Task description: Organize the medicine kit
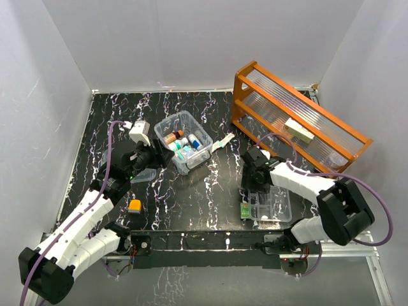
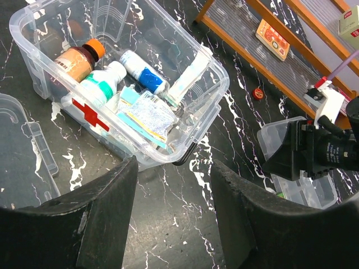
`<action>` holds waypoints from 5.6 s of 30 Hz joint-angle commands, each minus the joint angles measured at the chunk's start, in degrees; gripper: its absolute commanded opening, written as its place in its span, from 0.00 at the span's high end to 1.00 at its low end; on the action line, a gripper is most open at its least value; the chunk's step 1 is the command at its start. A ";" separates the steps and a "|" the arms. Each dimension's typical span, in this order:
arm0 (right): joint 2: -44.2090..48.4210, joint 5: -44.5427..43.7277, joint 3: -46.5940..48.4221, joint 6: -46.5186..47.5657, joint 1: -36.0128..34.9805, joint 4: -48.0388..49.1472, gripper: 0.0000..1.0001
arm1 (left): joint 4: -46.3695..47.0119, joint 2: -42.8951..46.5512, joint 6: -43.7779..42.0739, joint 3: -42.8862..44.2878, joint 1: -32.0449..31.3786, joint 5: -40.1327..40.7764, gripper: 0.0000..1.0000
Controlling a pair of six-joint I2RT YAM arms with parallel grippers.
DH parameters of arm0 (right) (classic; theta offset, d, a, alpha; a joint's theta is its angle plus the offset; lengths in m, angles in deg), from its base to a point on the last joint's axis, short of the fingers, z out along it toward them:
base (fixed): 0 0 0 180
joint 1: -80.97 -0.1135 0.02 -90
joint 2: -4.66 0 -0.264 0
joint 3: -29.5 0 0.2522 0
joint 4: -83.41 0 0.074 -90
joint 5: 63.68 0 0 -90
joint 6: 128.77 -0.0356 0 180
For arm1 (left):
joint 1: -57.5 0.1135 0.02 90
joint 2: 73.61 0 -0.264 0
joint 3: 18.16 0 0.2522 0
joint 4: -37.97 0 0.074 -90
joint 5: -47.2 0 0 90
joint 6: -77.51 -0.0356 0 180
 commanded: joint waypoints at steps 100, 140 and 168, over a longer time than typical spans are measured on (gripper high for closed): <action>-11.27 -5.35 9.26 -2.31 -31.79 6.72 0.34 | -2.07 2.41 -1.62 0.44 0.10 10.24 0.43; -10.09 2.12 11.17 18.85 -31.97 2.47 0.20 | -1.52 3.13 -1.46 -0.34 0.12 10.33 0.42; -3.00 -9.36 16.78 8.24 -29.16 -4.33 0.48 | -0.70 2.24 -1.46 -0.12 0.09 9.64 0.42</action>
